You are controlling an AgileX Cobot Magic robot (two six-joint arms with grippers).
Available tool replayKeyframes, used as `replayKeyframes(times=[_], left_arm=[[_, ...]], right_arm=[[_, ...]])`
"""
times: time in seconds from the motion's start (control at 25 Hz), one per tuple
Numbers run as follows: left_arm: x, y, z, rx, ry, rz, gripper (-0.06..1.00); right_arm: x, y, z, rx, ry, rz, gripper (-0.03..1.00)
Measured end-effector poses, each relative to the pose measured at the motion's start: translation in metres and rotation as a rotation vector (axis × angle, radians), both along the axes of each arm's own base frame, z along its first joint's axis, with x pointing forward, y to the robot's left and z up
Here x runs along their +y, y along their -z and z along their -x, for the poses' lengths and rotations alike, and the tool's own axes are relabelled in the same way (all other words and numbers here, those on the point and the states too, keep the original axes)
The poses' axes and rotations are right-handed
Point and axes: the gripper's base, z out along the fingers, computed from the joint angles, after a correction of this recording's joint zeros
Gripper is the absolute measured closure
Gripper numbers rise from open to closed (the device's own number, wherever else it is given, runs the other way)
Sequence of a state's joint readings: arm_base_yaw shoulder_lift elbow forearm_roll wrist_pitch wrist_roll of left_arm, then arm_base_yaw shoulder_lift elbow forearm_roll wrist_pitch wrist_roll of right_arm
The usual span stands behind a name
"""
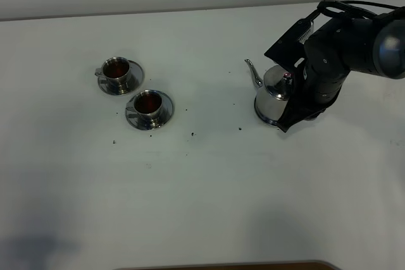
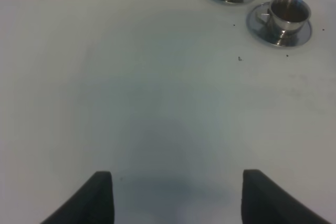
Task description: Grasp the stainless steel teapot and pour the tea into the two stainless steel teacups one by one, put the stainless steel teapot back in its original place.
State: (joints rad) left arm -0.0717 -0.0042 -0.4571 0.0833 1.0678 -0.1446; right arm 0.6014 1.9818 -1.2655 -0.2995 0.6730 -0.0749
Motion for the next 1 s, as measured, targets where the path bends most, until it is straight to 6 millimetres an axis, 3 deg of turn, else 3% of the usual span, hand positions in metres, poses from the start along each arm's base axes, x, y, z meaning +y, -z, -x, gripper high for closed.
replayKeyframes(times=[0.36,0.6,1.0], left_arm=[[0.000,0.000,0.000,0.000,0.000,0.000,0.36],[0.000,0.000,0.000,0.000,0.000,0.000,0.36],[0.000,0.000,0.000,0.000,0.000,0.000,0.36]], right_arm=[[-0.001,0.001,-0.001,-0.011,0.006,0.016,0.56],[-0.004,0.000,0.001,0.014,0.021,0.042,0.53],[-0.020,-0.031,0.016,0.069,0.113,0.122,0.53]])
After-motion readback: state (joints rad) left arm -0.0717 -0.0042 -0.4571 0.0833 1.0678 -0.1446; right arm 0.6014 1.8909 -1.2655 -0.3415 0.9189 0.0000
